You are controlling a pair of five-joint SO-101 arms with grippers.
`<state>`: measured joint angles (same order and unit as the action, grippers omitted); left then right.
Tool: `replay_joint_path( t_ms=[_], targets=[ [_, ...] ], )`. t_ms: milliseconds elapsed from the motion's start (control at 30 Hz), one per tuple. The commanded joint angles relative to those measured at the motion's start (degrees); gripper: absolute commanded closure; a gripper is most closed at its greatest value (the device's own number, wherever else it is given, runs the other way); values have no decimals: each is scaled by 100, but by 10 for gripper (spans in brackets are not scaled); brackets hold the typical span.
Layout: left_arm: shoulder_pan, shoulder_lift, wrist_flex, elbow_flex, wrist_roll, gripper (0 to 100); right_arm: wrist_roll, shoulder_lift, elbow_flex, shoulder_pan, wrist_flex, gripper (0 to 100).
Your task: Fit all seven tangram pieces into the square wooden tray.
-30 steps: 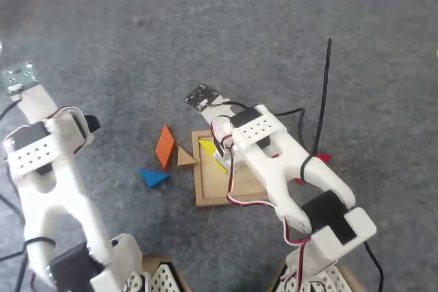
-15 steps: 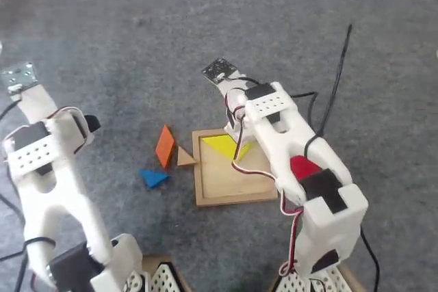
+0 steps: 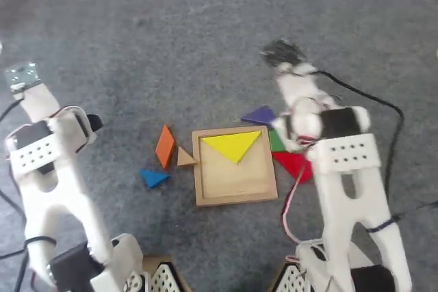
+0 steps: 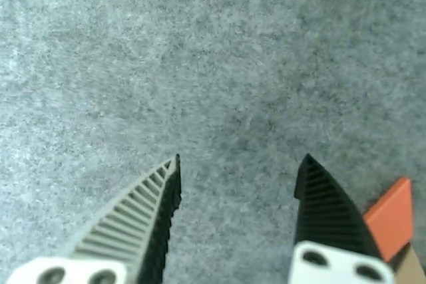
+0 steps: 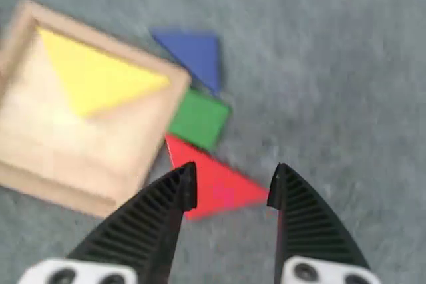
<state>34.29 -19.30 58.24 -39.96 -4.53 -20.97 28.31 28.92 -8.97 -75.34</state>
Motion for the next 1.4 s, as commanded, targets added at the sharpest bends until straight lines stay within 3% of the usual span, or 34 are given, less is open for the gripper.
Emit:
replay_joint_path(
  t_ms=[0, 267, 533, 833, 1367],
  targets=[
    [-202, -44, 0, -13, -35, 724, -475, 119, 431, 497, 119, 801],
    [-202, -18, 0, -22, -26, 724, -4193, -505, 1231, 13, 356, 800],
    [-202, -9, -9, -22, -26, 724, -5697, -655, 1741, -110, 532, 638],
    [-211, -44, -9, -22, -18, 724, -6233, -690, 2145, 4, 1007, 638],
    [-202, -44, 18, -22, -18, 724, -6312, -1288, 2488, 110, 1613, 638]
  ],
)
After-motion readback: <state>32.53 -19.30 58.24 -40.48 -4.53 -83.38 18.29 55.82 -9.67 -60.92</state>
